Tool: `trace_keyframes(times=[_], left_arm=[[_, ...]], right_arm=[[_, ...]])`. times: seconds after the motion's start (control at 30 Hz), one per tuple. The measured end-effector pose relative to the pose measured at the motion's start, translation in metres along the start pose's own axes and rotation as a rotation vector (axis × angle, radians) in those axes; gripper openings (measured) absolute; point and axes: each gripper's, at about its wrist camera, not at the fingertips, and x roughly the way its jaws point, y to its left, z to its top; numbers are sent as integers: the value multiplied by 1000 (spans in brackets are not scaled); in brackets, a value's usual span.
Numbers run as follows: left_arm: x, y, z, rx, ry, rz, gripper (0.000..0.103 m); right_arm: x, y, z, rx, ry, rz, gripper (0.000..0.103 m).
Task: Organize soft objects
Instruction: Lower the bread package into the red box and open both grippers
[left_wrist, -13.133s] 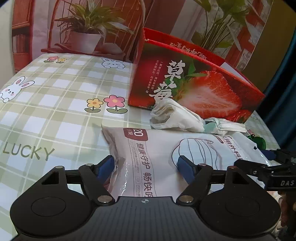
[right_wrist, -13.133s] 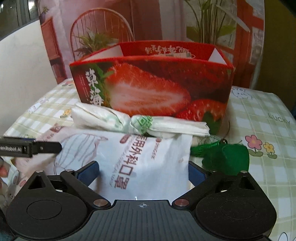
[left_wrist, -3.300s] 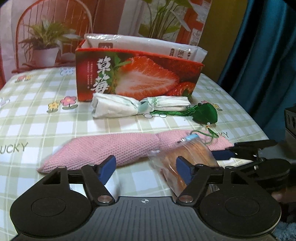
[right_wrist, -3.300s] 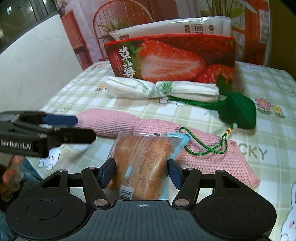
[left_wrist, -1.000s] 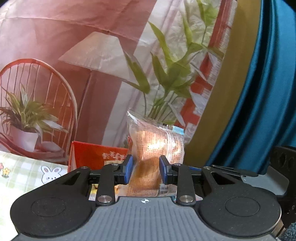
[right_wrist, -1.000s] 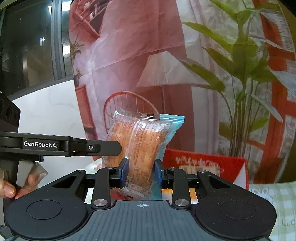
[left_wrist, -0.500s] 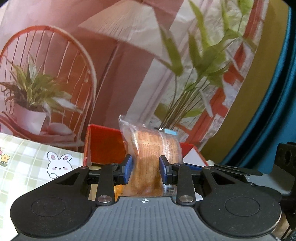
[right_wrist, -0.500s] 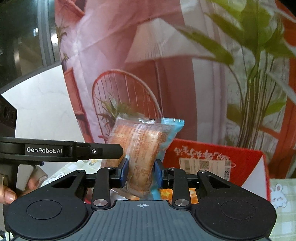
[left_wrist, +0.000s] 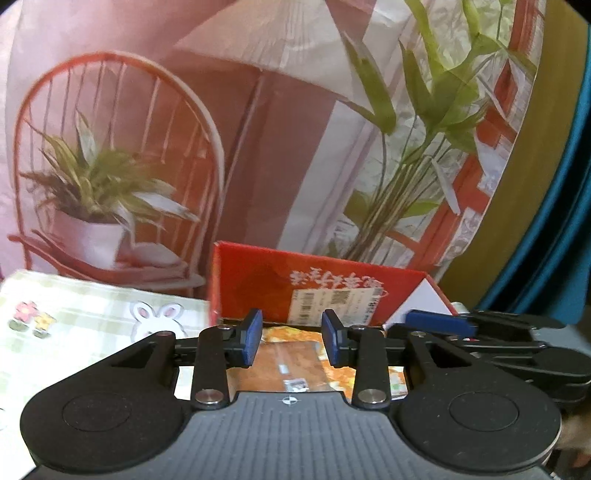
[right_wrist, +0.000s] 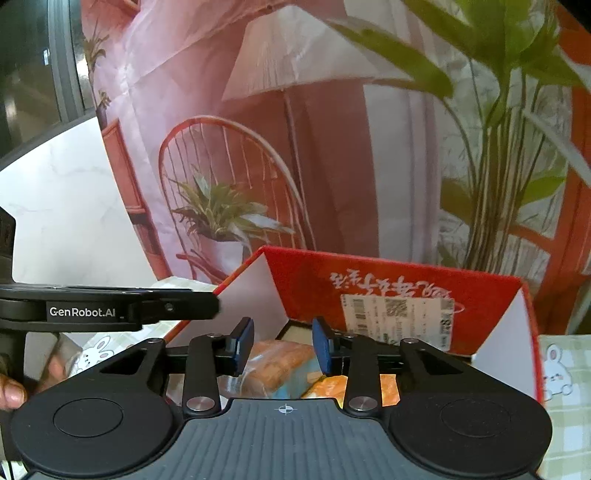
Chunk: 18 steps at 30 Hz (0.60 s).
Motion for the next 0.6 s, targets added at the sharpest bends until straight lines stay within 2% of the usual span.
trace_keyframes(times=[0.2,0.47,0.6], left_arm=[[-33,-7,19,61,-34,67,37],[-95,-21,55,143,-135,175,38],[-118,-29,51,182,-137,227,61]], right_arm=[[-34,-10,7,-1,-23,-20,33],[-99,-20,11,-10,-75,-72,33],[-123,-19,3,-8,-81,-88,34]])
